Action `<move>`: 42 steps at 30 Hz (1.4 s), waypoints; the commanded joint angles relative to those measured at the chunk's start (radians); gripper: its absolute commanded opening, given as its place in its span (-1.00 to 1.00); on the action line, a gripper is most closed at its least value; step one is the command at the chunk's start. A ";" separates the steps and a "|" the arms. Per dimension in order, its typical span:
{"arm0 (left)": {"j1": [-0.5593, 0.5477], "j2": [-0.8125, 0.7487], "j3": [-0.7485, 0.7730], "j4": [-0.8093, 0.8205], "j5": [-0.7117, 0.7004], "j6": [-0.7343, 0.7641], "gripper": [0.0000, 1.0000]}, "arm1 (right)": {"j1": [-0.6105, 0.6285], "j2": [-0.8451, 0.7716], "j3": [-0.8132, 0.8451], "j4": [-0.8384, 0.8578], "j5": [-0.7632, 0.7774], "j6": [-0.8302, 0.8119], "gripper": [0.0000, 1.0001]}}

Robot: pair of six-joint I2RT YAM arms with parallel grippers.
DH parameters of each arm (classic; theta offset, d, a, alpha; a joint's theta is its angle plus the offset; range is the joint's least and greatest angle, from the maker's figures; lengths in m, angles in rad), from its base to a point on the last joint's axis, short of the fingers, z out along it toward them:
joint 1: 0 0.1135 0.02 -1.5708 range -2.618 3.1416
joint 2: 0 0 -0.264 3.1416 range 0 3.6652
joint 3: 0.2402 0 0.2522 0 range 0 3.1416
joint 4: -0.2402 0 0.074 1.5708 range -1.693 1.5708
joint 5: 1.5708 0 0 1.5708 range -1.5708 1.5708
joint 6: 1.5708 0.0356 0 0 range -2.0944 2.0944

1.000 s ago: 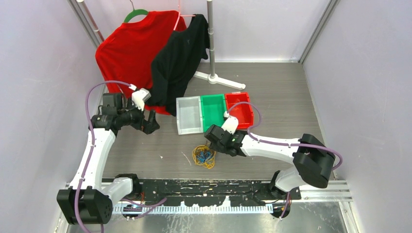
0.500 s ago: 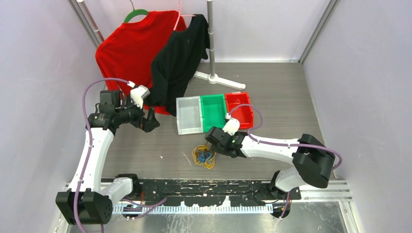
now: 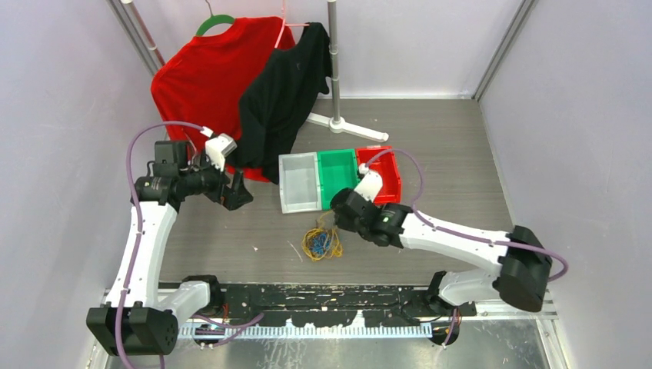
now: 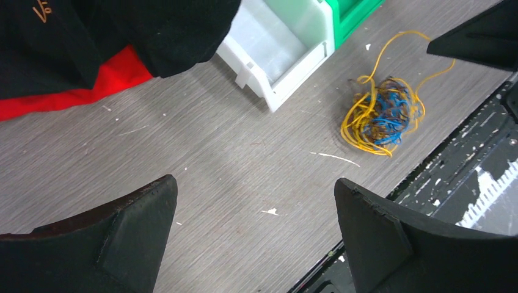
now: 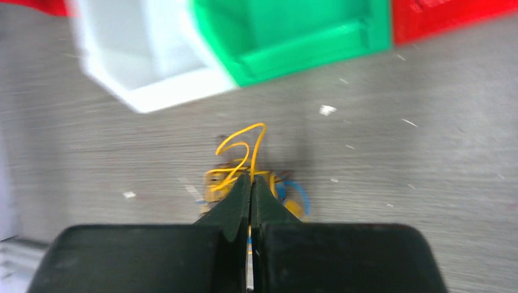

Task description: Untangle the cables

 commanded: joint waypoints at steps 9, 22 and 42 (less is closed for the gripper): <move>-0.002 -0.046 0.100 -0.148 0.257 0.018 0.99 | 0.006 -0.139 0.212 0.250 -0.342 -0.320 -0.99; -0.071 -0.104 0.044 -0.133 0.450 -0.031 0.94 | 0.004 -0.102 0.367 0.362 -0.641 -0.372 -0.99; -0.216 -0.268 -0.090 0.333 0.435 -0.233 0.63 | 0.005 -0.081 0.454 0.508 -0.839 -0.281 -0.99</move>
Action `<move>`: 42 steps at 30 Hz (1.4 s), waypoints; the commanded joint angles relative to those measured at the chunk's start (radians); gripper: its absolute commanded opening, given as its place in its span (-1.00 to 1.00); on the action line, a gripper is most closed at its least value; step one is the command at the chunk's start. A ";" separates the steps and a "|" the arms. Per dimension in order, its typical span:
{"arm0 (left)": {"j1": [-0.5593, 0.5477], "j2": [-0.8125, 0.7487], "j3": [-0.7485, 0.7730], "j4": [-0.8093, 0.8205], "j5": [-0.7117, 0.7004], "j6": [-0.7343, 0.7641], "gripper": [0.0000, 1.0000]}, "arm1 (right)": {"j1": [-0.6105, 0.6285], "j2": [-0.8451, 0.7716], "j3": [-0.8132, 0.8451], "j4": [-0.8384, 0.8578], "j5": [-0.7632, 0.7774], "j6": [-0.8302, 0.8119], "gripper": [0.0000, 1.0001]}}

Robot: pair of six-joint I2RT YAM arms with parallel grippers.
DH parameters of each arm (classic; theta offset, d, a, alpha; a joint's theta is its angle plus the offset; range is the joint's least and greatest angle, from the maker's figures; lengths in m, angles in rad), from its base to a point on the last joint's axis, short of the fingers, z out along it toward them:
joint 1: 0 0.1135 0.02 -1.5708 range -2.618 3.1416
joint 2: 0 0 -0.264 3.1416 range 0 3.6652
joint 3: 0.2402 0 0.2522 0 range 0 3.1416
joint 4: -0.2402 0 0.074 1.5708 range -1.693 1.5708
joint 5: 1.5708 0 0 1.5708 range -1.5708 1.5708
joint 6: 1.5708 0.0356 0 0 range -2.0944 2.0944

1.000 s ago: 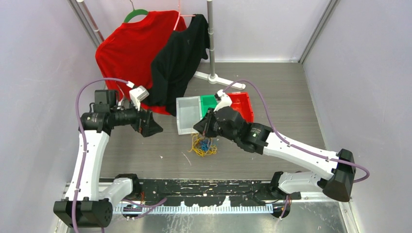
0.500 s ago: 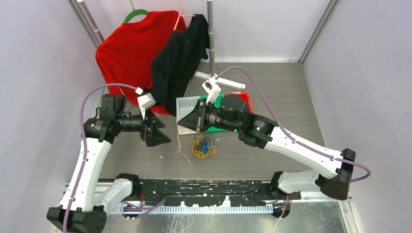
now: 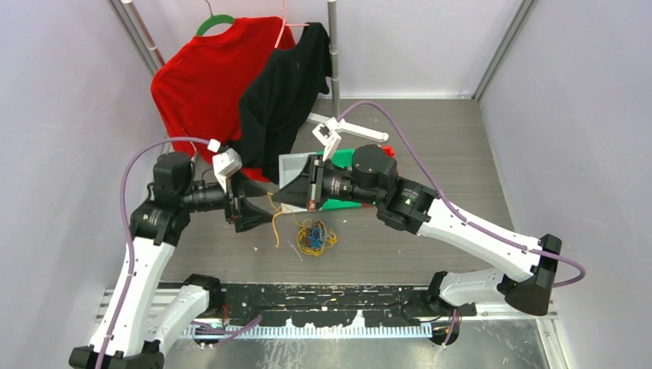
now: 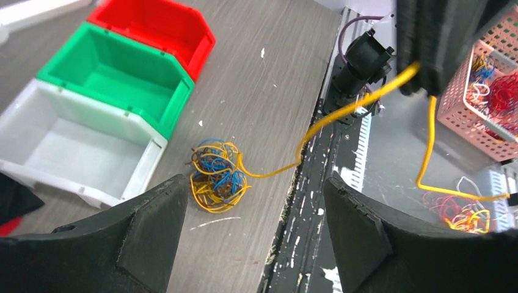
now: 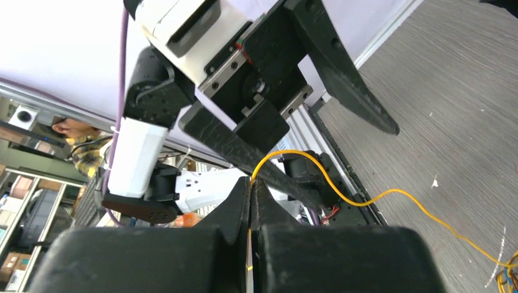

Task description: Untangle the cables

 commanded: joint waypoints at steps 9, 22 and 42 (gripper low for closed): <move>-0.114 -0.089 -0.066 0.238 0.003 -0.097 0.51 | 0.005 0.026 0.097 0.136 -0.092 0.037 -0.99; -0.134 -0.011 0.002 0.402 -0.001 -0.272 -1.00 | 0.005 -0.020 0.028 0.139 -0.096 0.009 -0.95; -0.135 0.001 0.236 0.387 0.067 -0.370 -1.00 | 0.005 -0.132 -0.302 0.167 0.064 -0.546 0.87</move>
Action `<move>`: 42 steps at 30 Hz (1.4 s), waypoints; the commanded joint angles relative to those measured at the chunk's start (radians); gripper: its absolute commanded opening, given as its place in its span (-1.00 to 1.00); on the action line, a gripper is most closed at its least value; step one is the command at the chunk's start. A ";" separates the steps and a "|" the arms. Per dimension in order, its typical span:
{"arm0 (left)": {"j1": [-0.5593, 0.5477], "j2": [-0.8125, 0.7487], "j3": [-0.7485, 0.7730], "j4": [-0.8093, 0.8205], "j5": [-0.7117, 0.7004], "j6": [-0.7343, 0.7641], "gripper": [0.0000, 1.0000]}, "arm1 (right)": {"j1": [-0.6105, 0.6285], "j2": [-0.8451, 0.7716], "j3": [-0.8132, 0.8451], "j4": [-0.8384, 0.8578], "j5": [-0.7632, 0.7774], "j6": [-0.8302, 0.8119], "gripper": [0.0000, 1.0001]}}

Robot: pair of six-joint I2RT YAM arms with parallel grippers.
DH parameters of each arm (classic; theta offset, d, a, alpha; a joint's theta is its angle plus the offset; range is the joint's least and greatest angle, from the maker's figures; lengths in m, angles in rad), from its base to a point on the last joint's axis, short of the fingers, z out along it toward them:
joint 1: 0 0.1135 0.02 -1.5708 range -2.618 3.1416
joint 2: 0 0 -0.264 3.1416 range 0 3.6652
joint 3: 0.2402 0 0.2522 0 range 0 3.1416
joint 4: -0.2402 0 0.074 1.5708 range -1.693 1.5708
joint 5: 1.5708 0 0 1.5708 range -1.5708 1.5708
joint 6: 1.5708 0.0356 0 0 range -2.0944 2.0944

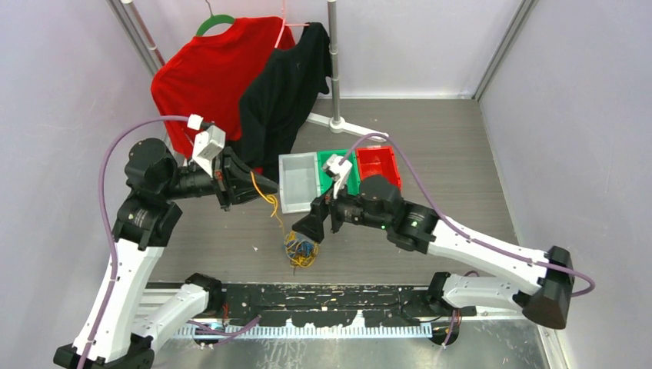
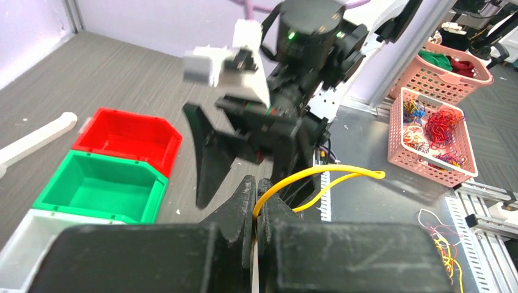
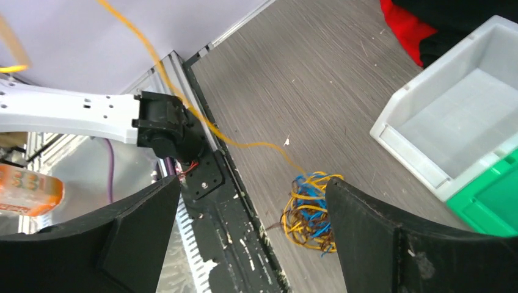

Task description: Untangle the cables

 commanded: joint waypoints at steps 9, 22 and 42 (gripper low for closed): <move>-0.003 0.044 0.164 0.022 0.027 -0.013 -1.00 | 0.020 0.246 0.067 0.377 -0.135 -0.043 0.82; -0.003 0.151 0.350 0.021 0.016 -0.001 -1.00 | 0.056 0.395 0.026 0.503 0.097 0.103 0.28; -0.003 0.307 0.803 0.081 -0.086 0.046 -1.00 | 0.056 0.610 0.019 0.483 0.226 0.314 -0.19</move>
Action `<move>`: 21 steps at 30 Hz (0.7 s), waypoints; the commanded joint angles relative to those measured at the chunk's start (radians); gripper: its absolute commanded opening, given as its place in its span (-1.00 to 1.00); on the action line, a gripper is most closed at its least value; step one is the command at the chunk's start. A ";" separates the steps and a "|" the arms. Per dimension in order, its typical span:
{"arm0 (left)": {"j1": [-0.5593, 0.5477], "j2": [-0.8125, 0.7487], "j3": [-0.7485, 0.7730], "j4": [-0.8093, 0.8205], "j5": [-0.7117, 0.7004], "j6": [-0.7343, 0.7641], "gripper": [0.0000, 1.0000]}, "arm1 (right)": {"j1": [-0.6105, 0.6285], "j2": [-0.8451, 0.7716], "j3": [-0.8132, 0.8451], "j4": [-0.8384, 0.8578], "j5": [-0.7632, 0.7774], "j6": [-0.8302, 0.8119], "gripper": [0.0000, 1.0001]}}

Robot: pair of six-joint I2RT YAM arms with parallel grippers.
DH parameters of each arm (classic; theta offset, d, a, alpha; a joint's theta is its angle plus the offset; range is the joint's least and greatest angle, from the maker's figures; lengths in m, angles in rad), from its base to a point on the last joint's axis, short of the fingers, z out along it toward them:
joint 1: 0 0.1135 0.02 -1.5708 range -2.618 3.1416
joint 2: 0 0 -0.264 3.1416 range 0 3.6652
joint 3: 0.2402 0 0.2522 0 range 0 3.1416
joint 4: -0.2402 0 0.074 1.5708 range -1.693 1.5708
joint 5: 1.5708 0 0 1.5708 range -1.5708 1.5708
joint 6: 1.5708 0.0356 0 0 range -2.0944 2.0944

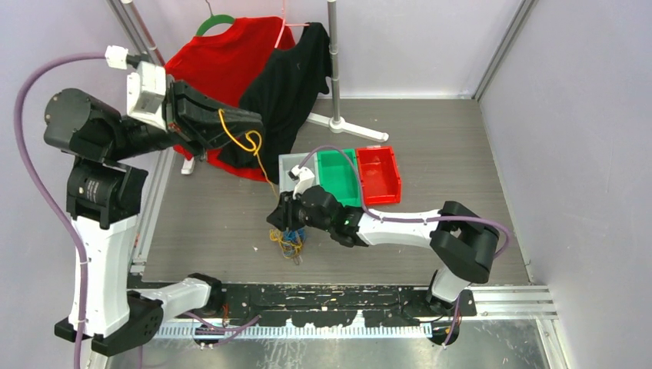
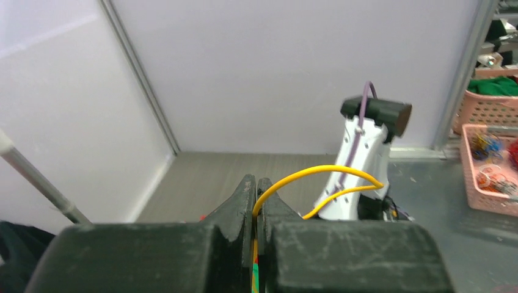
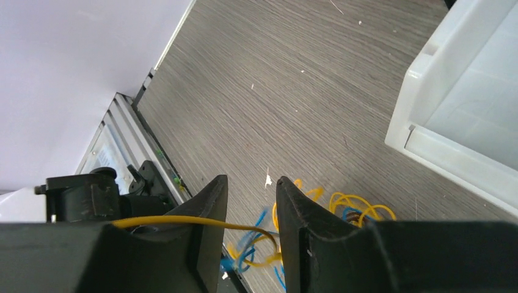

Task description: Untangle the cables

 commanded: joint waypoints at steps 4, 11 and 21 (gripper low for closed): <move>-0.002 0.073 0.259 0.092 -0.088 0.052 -1.00 | 0.002 0.053 -0.002 0.045 0.030 0.076 -0.19; -0.002 0.141 0.431 0.167 -0.243 0.152 -1.00 | 0.002 0.063 -0.029 0.036 0.041 0.117 -0.16; -0.002 0.257 0.618 0.326 -0.362 0.392 -1.00 | 0.002 0.044 -0.099 0.061 0.055 0.150 0.02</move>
